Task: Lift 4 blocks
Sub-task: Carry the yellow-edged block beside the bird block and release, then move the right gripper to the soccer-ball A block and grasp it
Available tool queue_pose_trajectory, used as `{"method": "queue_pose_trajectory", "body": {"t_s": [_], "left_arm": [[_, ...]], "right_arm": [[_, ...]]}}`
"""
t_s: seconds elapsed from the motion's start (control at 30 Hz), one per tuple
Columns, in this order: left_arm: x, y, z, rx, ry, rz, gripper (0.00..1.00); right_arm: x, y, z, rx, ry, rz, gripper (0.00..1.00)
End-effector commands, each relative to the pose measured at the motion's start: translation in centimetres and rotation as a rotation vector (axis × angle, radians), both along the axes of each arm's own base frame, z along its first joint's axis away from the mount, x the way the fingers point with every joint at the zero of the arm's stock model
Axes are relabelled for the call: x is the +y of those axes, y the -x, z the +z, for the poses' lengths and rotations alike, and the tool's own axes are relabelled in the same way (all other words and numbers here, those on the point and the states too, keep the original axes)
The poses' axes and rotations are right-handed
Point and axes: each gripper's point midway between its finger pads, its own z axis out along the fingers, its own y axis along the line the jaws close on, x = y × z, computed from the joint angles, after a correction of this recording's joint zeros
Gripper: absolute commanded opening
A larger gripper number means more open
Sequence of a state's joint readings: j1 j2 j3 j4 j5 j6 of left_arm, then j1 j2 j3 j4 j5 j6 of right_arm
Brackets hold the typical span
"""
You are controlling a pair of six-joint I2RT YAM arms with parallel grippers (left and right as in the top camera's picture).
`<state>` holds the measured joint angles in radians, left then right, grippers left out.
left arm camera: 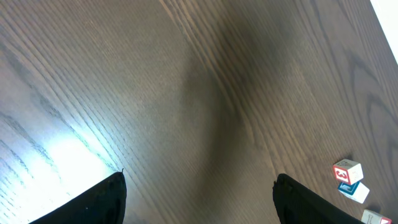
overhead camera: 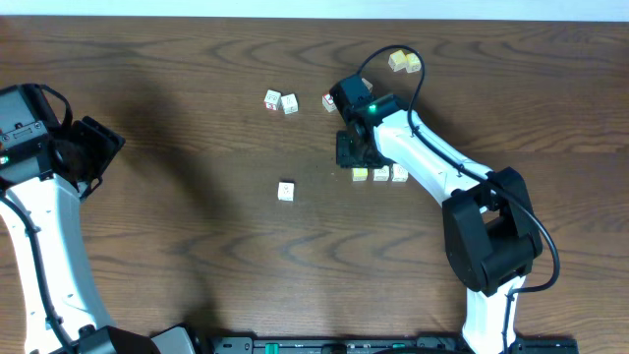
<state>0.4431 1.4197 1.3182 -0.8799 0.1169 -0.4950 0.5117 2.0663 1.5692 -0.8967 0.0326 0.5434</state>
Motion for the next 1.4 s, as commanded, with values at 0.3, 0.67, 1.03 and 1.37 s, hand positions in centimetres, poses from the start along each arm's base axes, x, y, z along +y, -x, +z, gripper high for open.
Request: {"method": "queue_pose_trajectory", "body": {"t_s": [0.3, 0.67, 1.03, 1.37], "left_arm": [[0.3, 0.0, -0.1, 0.006, -0.003, 0.007, 0.76], [0.3, 0.0, -0.1, 0.006, -0.003, 0.007, 0.76], [0.3, 0.0, -0.1, 0.006, -0.003, 0.007, 0.76], [0.3, 0.0, -0.1, 0.006, -0.003, 0.007, 0.76]], "right_arm": [[7.9, 0.8, 1.8, -0.052, -0.179, 0.166, 0.41], [12.2, 3.3, 1.7, -0.134, -0.105, 0.288, 0.48], [13.9, 4.2, -0.5, -0.125, -0.094, 0.330, 0.48], [15.6, 4.7, -0.2, -0.160, -0.108, 0.406, 0.53]]}}
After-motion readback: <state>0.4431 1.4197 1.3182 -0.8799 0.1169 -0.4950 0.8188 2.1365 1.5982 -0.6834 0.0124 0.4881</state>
